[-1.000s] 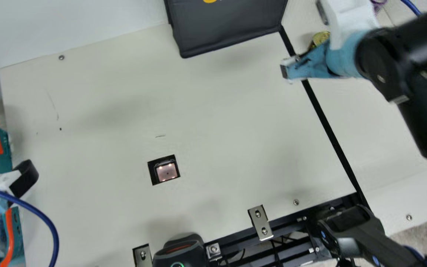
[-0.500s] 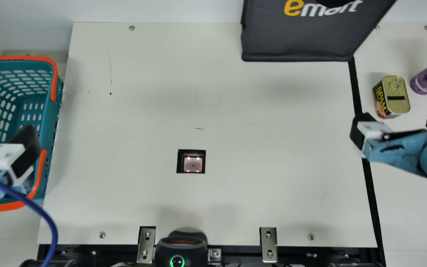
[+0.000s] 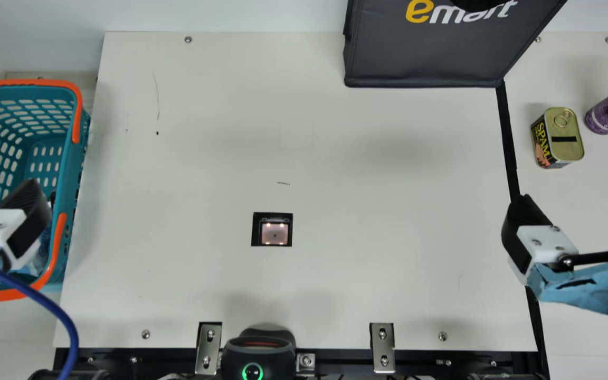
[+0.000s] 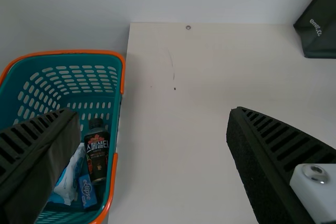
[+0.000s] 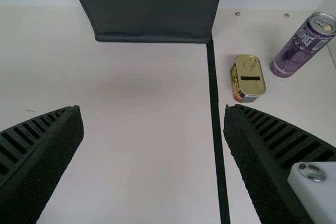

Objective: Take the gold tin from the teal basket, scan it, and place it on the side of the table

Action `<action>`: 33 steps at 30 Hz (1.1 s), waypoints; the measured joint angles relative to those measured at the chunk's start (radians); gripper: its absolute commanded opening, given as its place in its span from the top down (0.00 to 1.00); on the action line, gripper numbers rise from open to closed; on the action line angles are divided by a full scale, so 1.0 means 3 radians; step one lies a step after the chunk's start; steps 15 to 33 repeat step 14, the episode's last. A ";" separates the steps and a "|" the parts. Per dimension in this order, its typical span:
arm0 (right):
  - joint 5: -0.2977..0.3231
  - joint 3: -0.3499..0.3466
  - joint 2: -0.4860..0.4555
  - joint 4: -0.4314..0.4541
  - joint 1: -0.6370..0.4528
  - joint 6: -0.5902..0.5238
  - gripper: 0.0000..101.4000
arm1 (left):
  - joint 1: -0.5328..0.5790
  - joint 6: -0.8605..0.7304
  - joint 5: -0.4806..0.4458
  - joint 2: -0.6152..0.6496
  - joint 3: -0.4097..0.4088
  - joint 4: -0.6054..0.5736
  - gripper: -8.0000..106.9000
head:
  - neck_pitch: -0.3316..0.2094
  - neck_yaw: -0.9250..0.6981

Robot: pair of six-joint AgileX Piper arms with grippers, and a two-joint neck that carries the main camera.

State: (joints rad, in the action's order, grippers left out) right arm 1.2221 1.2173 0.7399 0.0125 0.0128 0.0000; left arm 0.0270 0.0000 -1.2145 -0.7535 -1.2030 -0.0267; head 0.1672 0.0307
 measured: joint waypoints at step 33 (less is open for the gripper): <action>0.0000 0.0000 0.0000 0.0000 0.0000 0.0000 0.06 | 0.0000 0.0000 0.0000 0.0000 0.0000 0.0000 0.15 | 0.0000 0.0000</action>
